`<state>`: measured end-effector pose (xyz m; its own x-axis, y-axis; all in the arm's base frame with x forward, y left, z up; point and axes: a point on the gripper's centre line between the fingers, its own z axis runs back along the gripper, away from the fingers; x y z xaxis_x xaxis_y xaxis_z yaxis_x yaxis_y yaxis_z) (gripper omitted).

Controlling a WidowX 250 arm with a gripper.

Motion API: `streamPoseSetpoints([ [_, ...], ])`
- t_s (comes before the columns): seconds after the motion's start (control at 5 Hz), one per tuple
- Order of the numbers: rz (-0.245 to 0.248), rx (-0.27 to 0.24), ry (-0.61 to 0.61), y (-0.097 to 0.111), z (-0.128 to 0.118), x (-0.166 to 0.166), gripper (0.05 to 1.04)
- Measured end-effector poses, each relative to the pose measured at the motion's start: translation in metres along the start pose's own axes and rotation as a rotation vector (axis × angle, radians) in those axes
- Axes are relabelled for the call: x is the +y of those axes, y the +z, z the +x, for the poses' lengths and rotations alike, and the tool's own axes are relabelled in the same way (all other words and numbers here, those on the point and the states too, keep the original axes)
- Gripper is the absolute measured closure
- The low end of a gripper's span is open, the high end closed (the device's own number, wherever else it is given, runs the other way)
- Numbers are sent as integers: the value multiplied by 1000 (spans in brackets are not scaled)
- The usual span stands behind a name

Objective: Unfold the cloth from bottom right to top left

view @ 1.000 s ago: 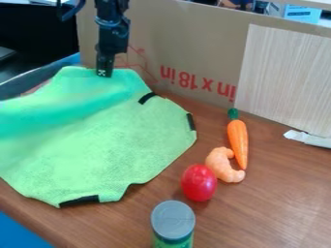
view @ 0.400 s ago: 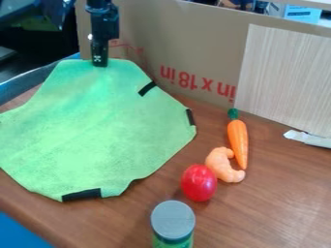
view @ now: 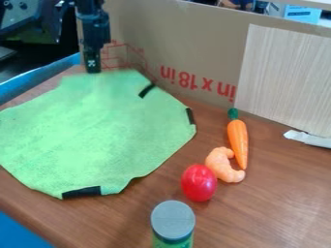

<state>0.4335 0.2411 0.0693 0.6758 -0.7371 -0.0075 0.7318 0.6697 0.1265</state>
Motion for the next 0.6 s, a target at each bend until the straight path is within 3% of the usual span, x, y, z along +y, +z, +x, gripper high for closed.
streamPoseSetpoints([
  [0.2,-36,-11,-4,-12,0,-8,328],
  [0.4,-26,-35,-7,-3,0,-10,99],
  [0.6,-18,-85,13,12,-10,-16,83],
])
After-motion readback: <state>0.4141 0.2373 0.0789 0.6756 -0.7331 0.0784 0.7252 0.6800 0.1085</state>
